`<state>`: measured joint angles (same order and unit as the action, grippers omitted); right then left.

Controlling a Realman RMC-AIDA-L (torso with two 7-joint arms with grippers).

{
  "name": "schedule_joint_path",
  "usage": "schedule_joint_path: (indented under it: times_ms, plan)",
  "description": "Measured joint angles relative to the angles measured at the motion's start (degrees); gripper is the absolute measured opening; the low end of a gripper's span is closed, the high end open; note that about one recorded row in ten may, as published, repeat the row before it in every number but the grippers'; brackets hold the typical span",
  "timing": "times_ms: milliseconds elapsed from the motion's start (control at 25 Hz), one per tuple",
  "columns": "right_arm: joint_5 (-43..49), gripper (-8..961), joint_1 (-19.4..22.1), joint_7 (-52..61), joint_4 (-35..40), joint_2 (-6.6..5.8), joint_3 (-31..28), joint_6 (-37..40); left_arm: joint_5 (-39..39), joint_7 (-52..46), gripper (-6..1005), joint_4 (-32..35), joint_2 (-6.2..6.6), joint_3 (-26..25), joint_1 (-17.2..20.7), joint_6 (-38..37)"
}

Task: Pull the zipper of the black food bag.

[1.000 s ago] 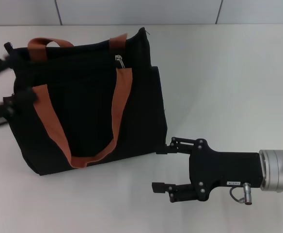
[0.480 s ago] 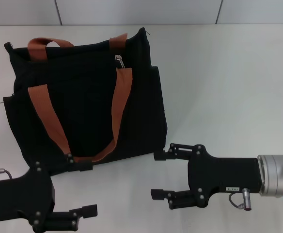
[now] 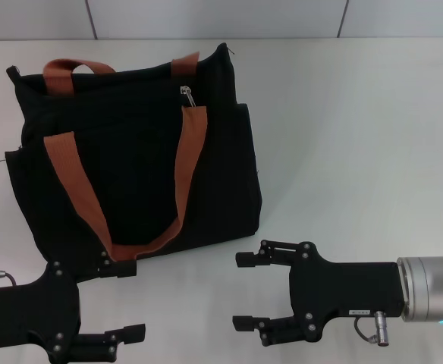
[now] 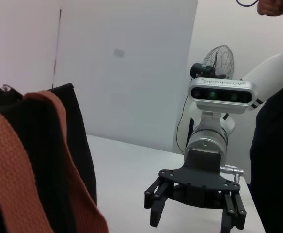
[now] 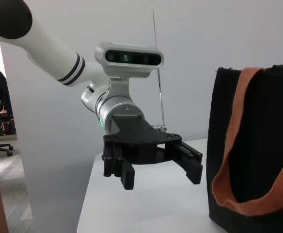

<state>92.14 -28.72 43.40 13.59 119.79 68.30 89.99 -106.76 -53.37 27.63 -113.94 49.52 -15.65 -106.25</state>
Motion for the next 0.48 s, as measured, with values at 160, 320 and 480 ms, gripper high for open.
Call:
schedule_joint_path:
  times_ms: [160,320,480]
  plan:
    - [0.0,805,0.0,-0.1,0.0,0.00,-0.1,0.2,0.0,0.0,829,0.0,0.23,0.1,0.1,0.1]
    - [0.0,805,0.0,-0.5,-0.1,0.00,-0.1,0.2,0.0,0.0,829,0.0,0.23,0.3,0.0,0.2]
    - [0.0,805,0.0,-0.6,-0.1,0.00,-0.1,0.2,0.0,-0.1,828,0.0,0.22,0.4,0.0,0.3]
